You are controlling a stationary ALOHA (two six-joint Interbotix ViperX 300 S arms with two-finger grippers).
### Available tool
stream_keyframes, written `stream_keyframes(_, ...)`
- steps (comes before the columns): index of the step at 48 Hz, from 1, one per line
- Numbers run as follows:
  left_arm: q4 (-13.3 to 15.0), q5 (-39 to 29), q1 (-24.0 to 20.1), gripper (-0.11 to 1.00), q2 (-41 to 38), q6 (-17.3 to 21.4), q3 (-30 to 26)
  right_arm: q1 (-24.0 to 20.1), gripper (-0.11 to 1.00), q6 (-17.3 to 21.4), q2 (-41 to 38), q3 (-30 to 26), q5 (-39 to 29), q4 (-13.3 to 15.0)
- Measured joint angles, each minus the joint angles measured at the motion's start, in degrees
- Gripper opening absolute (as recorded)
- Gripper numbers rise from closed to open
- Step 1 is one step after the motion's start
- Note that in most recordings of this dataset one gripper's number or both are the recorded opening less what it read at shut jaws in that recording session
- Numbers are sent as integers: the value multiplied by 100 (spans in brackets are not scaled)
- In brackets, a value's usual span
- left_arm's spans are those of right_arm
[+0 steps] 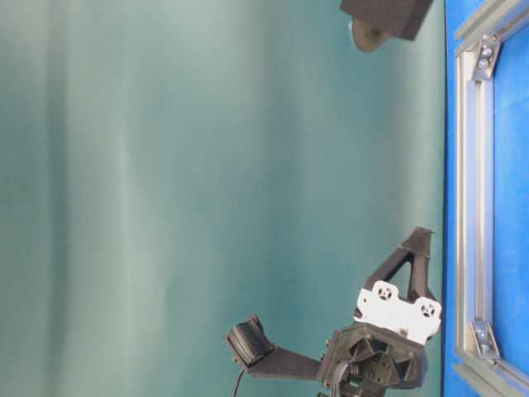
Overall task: Insert the wire through the string loop located on the left side.
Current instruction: 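Lower the right gripper and close it on the cable near the USB plug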
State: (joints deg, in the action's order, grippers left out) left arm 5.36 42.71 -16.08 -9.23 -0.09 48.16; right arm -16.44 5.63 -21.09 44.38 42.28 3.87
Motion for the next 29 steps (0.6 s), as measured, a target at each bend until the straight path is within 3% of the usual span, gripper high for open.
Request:
stream_keyframes(9, 0, 0, 0, 0, 0, 0, 18, 0, 18, -9, 0, 0, 79, 0)
stream_keyframes(13, -9, 0, -9, 0, 0, 0, 26, 9, 3, -18, 0, 0, 105, -9)
stream_keyframes(29, 0, -88, 0, 0, 0, -18, 26, 9, 0, -26, 0, 0, 105, 0)
